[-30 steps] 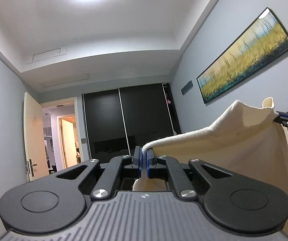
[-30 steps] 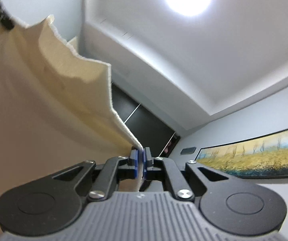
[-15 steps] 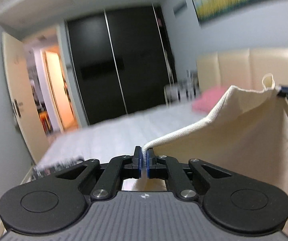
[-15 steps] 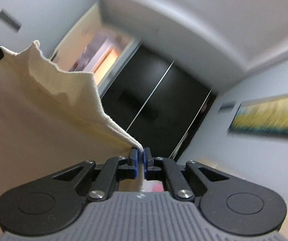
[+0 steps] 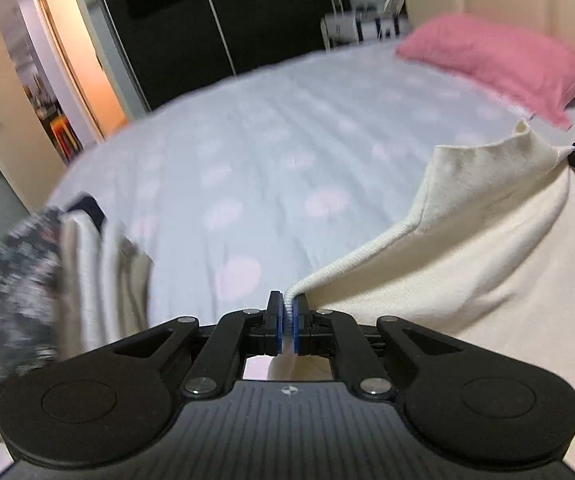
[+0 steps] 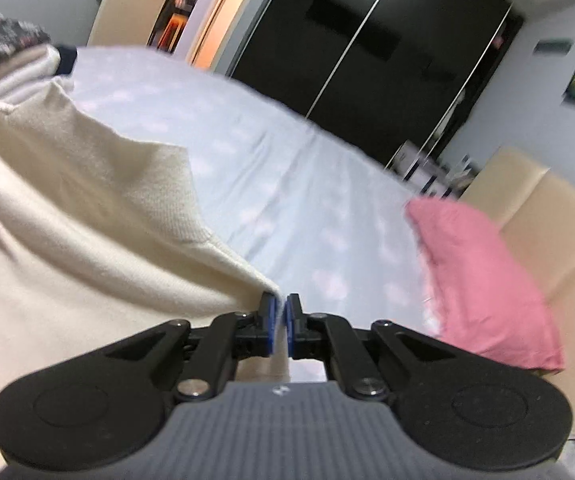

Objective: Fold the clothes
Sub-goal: 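Lower the sweater flat onto the bed with both grippers, then open both grippers and release the sweater hem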

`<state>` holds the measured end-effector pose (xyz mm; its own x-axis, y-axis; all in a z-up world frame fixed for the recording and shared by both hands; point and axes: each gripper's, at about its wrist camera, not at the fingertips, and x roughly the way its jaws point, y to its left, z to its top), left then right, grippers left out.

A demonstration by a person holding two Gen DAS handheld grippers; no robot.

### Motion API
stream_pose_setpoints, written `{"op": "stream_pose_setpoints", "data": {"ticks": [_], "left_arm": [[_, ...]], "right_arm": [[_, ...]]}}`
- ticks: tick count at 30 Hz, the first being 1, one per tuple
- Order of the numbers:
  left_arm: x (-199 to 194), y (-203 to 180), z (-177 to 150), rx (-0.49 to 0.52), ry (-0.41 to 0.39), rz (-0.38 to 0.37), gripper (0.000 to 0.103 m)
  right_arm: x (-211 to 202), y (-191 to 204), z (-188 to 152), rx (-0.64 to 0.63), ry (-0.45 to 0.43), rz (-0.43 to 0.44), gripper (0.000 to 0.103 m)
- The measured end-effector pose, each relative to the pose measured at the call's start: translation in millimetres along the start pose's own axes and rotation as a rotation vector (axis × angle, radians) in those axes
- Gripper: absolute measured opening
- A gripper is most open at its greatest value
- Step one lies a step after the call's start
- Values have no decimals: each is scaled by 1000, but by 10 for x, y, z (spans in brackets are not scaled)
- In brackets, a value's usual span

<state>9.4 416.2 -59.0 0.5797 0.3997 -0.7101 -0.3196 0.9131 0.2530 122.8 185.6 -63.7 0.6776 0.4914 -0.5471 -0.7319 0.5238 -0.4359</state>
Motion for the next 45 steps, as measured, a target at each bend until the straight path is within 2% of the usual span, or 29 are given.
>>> {"op": "stream_pose_setpoints", "data": {"ticks": [3,8,15,17,18,20,21,24,25,26,30,32,33,34,35,38,42,45], "left_arm": [[470,12,-63,3,80,-11,3],[1007,6,-231,10,174,-48,3],[1360,51,-389,24,226,-99,6],[1296,92,-343,47,215,-108,14],[1274,97,-327,49,207,-117,20],[1298,44,-298,29,196,-148,21],[1310,18,-283,19,190,-164,23],[1346,-61,-239,-12,172,-212,39],[1358,-88,-225,-22,166,-228,39],[1370,-114,-210,-33,160,-244,39],[1418,-220,-151,-74,136,-307,39],[1443,-252,-132,-83,134,-306,27],[1457,-263,-125,-85,135,-297,16],[1470,-274,-118,-88,136,-289,9],[1484,-285,-111,-90,138,-280,8],[1524,-318,-91,-96,142,-254,7],[1578,-361,-63,-105,147,-220,7],[1466,-334,-24,-88,139,-193,19]], "right_arm": [[481,72,-52,0,68,53,6],[1231,218,-235,-21,167,141,6],[1594,209,-435,-9,251,255,7],[1631,179,-449,1,254,276,9],[1628,153,-443,5,256,286,12],[1546,56,-393,28,249,294,24],[1535,8,-379,52,241,302,26],[1406,-42,-306,113,183,362,37],[1373,-6,-260,104,163,373,43],[1345,33,-215,97,144,385,44],[1453,201,-120,155,146,430,44],[1551,261,-128,199,185,464,43],[1587,286,-135,206,199,464,42],[1591,298,-136,207,202,465,27],[1583,302,-121,200,197,462,9],[1568,302,-50,190,167,440,6],[1712,370,-36,172,199,411,6],[1759,407,-31,169,223,395,10]]}}
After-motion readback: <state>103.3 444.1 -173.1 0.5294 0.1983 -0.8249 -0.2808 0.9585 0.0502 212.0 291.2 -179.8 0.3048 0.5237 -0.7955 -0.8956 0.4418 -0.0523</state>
